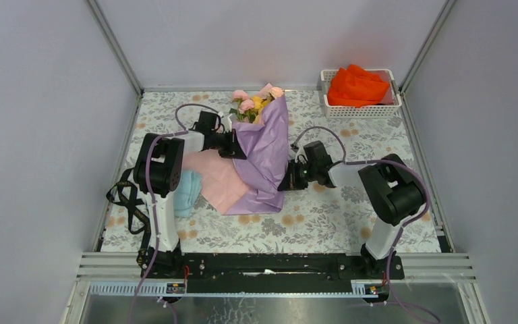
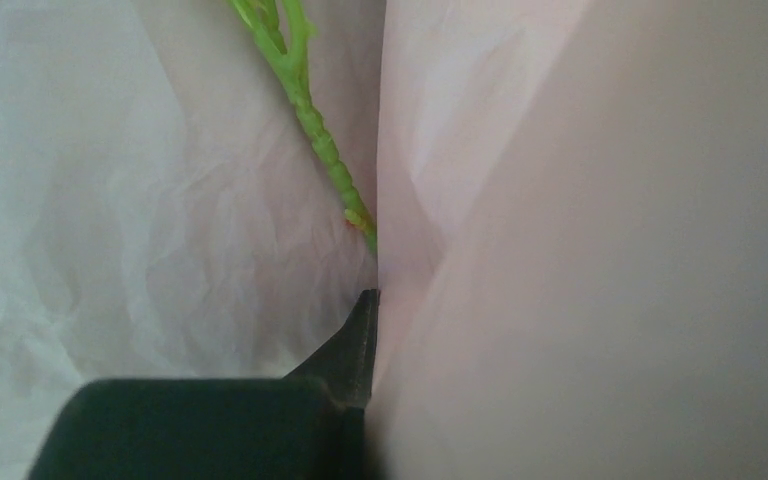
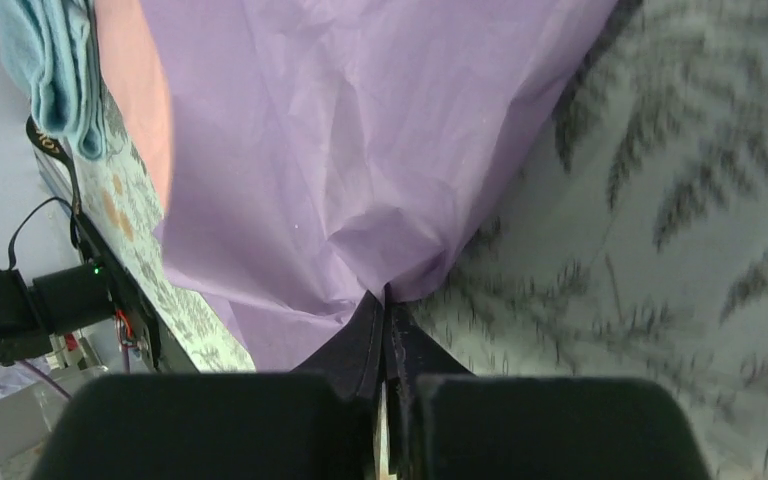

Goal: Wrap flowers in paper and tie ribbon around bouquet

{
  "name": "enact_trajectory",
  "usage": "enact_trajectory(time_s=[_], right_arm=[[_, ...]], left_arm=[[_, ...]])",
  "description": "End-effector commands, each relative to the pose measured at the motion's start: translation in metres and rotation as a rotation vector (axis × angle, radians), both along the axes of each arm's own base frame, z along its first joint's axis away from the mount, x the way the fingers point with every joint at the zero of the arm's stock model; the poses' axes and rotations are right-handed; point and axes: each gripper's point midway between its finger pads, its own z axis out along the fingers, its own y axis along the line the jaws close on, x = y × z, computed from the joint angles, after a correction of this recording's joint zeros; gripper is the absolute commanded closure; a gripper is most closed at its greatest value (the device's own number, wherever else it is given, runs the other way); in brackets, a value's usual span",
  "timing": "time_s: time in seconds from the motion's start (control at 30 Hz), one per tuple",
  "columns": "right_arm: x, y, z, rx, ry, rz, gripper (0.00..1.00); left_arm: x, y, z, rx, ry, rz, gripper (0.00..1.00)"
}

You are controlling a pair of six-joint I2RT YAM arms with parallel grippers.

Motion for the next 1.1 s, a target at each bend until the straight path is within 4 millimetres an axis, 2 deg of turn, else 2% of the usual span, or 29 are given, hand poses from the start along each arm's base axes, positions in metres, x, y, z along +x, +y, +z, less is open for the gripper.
enact_trajectory(time_s=[0.0,0.2,0.23,0.3,0.33,0.37,0.43,0.53,0.6,0.7,0.77,0.87,0.97,1.03,1.07], right_arm=[[-0.039,-0.020,-0.005,0.005,0.070,-0.055,1.00],[-0.109,-0.053,-0.020,-0.030,0.171,-0.120,0.99],[-0.118,-0.058,-0.020,-0.045,0.174,-0.115,0.93],[-0.125,-0.061,-0.012,-0.043,0.170,-0.103,0.64],[-0.121,-0.061,-0.006,-0.044,0.149,-0.105,0.55],[-0.113,-0.061,0.004,-0.045,0.114,-0.105,0.47],[-0.083,-0.062,0.028,-0.048,0.018,-0.128,0.35],[-0.014,-0.062,0.067,-0.016,-0.121,-0.189,0.30],[0.031,-0.061,0.083,0.005,-0.181,-0.207,0.29],[0.095,-0.062,0.088,0.022,-0.234,-0.235,0.29],[0.127,-0.057,0.083,0.007,-0.251,-0.209,0.29],[0.148,-0.047,0.060,-0.006,-0.212,-0.137,0.29],[0.152,-0.033,0.045,0.046,-0.173,-0.068,0.32],[0.151,-0.025,0.043,0.103,-0.158,-0.039,0.38],[0.149,-0.022,0.042,0.127,-0.150,-0.033,0.45]], left_arm=[[-0.020,0.006,0.000,0.016,0.043,-0.004,1.00],[-0.056,-0.002,0.002,0.035,0.066,-0.071,1.00],[-0.063,-0.005,0.002,0.035,0.069,-0.089,1.00],[-0.073,-0.010,0.002,0.029,0.076,-0.119,1.00],[-0.076,-0.012,0.001,0.024,0.081,-0.128,1.00],[-0.078,-0.012,0.000,0.023,0.083,-0.131,1.00],[-0.077,-0.011,0.000,0.028,0.073,-0.137,1.00],[-0.073,-0.009,-0.001,0.044,0.047,-0.124,1.00],[-0.070,-0.009,0.001,0.036,0.037,-0.105,1.00],[-0.066,-0.008,0.004,0.020,0.040,-0.086,1.00],[-0.066,-0.008,0.003,0.015,0.045,-0.079,1.00],[-0.069,-0.008,-0.001,0.007,0.057,-0.085,0.99],[-0.072,-0.008,-0.006,0.006,0.064,-0.094,0.94],[-0.071,-0.007,-0.006,0.006,0.058,-0.096,0.92],[-0.070,-0.006,-0.005,0.007,0.052,-0.096,0.89]])
